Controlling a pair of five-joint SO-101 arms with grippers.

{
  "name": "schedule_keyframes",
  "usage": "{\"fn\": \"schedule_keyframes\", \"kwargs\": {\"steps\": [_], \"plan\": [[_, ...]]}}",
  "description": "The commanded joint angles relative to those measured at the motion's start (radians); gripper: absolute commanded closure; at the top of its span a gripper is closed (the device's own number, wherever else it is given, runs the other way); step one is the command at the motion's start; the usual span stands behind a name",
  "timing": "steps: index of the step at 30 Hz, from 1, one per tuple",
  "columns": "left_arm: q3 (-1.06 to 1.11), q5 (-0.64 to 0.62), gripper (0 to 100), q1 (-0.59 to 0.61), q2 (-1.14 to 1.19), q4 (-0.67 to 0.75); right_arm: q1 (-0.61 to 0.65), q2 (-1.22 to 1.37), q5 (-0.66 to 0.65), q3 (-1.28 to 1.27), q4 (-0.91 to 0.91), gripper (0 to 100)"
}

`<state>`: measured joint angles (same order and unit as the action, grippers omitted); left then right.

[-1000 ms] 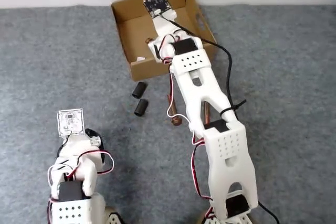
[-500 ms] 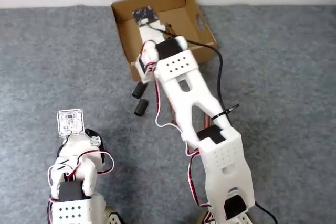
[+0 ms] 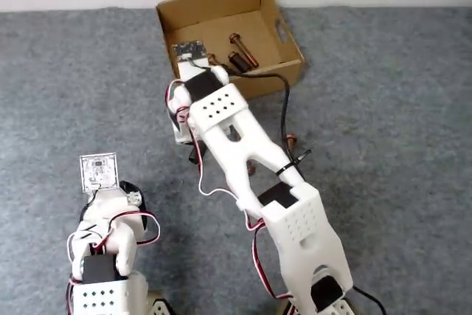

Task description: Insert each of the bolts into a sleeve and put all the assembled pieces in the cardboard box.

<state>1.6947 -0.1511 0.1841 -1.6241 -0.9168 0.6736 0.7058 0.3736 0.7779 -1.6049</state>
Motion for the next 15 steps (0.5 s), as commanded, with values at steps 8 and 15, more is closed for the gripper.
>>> {"fn": "schedule_keyframes", "kwargs": {"steps": [8, 15], "plan": [[-0.005, -0.008, 100, 0.006, -0.009, 0.029, 0.025, 0.076, 0.032, 0.044, 0.119, 81.9], [-0.005, -0.008, 100, 0.006, -0.009, 0.029, 0.033, 0.147, 0.032, 0.044, 0.156, 81.9]]}}
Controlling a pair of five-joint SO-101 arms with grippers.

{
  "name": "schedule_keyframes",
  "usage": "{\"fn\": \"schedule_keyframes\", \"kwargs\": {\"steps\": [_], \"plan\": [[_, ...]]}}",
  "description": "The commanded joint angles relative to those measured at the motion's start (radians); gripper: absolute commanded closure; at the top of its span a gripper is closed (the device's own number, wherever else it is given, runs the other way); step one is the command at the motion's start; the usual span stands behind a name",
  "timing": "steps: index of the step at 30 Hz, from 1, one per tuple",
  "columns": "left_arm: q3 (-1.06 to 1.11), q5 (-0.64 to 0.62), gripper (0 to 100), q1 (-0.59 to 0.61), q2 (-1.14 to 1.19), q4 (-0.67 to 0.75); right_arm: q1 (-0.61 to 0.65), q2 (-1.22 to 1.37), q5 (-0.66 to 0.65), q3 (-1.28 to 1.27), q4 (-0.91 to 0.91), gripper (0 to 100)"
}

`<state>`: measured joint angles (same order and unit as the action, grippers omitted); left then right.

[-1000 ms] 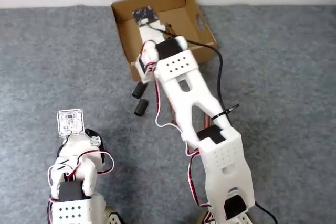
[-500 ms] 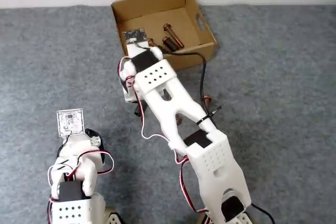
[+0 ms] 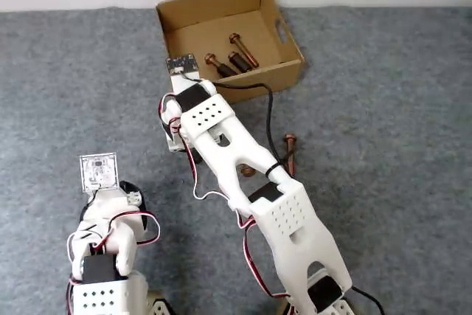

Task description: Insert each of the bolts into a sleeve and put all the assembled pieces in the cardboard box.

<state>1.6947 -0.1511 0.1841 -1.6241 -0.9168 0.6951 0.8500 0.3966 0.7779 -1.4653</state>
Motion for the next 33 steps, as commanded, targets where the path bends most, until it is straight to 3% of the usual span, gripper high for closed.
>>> {"fn": "schedule_keyframes", "kwargs": {"steps": [1, 8, 13, 18, 26, 33], "plan": [[-0.005, -0.008, 100, 0.006, -0.009, 0.029, 0.012, 0.013, 0.011, 0.044, 0.016, 81.9], [-0.005, -0.008, 100, 0.006, -0.009, 0.029, 0.008, 0.071, 0.011, 0.044, 0.015, 82.5], [-0.005, -0.008, 100, 0.006, -0.009, 0.029, 0.008, 0.085, 0.011, 0.044, 0.015, 99.7], [-0.005, -0.008, 100, 0.005, -0.009, 0.029, 0.008, 0.07, 0.011, 0.069, -0.013, 99.3], [-0.005, -0.008, 100, 0.002, -0.009, 0.029, 0.015, -0.005, 0.014, 0.288, -0.326, 99.1], [-0.005, -0.008, 99, -0.031, -0.008, 0.025, -0.013, -0.234, 0.038, 0.276, -0.332, 99.1]]}}
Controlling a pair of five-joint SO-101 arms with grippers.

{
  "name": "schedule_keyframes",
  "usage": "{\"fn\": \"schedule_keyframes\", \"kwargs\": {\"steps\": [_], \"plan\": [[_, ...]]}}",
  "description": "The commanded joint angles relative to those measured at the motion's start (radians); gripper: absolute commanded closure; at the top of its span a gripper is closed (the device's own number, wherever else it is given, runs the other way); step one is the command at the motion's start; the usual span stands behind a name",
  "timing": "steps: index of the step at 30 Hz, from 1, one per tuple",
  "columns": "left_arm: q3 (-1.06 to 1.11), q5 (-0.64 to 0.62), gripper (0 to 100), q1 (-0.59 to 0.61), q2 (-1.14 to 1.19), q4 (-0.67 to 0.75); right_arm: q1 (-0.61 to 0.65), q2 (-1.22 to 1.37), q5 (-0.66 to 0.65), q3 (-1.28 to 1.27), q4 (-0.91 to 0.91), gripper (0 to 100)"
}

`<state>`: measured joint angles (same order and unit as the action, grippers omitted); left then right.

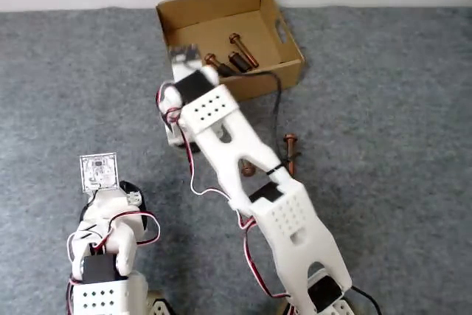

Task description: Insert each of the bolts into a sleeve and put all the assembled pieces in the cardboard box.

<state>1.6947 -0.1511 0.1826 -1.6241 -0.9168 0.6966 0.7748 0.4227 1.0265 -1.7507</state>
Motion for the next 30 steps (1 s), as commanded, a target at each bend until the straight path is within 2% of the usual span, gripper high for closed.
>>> {"fn": "schedule_keyframes", "kwargs": {"steps": [1, 5, 9, 18, 21, 27, 30], "plan": [[-0.005, -0.008, 99, -0.046, -0.008, 0.023, -0.015, -0.197, 0.012, 0.008, -0.047, 99.1], [-0.005, -0.008, 99, -0.1, -0.005, 0.021, -0.025, -0.395, 0.028, -0.149, -0.047, 99.1], [-0.005, -0.008, 99, -0.101, -0.006, 0.021, -0.076, -0.625, 0.052, -0.397, -0.047, 99.1], [-0.018, -0.003, 99, -0.098, -0.009, 0.055, -0.325, -1.106, 0.081, -0.98, -0.004, 99.1], [-0.094, -0.003, 99, -0.101, -0.003, 0.044, -0.389, -1.259, 0.081, -1.157, 0.048, 99.1], [-0.335, -0.003, 99, -0.104, 0.0, -0.08, -0.478, -1.572, 0.081, -1.516, 0.234, 99.1], [-0.435, -0.006, 99, -0.144, 0.044, -0.141, -0.542, -1.732, 0.081, -1.654, 0.328, 99.1]]}}
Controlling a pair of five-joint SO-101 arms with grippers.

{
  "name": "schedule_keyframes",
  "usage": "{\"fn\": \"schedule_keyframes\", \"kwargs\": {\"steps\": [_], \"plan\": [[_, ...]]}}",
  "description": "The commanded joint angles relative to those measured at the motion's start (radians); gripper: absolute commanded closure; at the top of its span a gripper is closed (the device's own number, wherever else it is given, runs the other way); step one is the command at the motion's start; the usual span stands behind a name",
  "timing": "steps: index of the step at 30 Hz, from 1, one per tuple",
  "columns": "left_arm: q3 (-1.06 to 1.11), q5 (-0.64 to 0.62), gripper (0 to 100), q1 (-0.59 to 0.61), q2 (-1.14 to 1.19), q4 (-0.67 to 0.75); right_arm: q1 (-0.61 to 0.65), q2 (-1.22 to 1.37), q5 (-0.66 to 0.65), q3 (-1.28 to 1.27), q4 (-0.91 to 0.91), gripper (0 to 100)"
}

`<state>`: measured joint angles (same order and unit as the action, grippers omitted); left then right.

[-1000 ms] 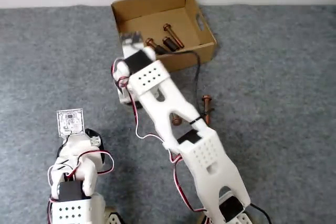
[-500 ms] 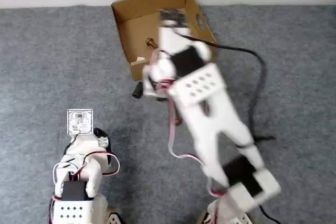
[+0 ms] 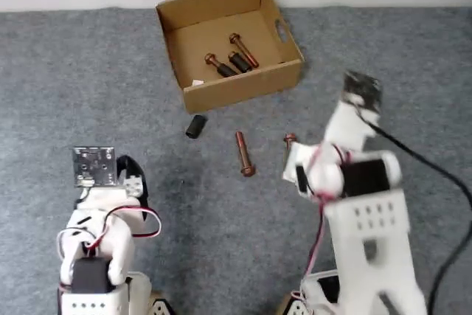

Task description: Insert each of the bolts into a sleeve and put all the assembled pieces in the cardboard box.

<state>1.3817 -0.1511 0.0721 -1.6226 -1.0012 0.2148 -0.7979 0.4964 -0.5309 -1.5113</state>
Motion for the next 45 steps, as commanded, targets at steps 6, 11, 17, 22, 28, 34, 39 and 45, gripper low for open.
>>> {"fn": "schedule_keyframes", "kwargs": {"steps": [6, 11, 17, 22, 28, 34, 39, 45], "plan": [[-0.286, -0.009, 99, -0.118, 0.376, -0.087, -0.197, -0.355, 0.006, -0.282, 0.173, 99.1], [-0.387, -0.009, 99, -0.204, 0.66, -0.086, -0.254, -0.418, 0.009, -0.362, 0.18, 99.1], [-0.553, -0.166, 99, -0.276, 0.913, -0.032, -0.334, -0.504, 0.009, -0.465, 0.182, 99.1], [-0.723, -0.193, 99, -0.382, 1.137, -0.023, -0.354, -0.621, 0.006, -0.535, 0.182, 99.1], [-0.981, -0.265, 99, -0.493, 1.409, -0.028, -0.351, -0.705, 0.003, -0.575, 0.183, 99.1], [-1.191, -0.267, 99, -0.58, 1.66, -0.029, -0.355, -0.707, 0.003, -0.575, 0.183, 99.1], [-1.363, -0.327, 99, -0.605, 1.843, -0.069, -0.378, -0.716, 0.003, -0.574, 0.183, 99.1], [-1.707, -0.381, 99, -0.608, 2.079, -0.25, -0.473, -0.716, -0.043, -0.574, 0.182, 99.1]]}}
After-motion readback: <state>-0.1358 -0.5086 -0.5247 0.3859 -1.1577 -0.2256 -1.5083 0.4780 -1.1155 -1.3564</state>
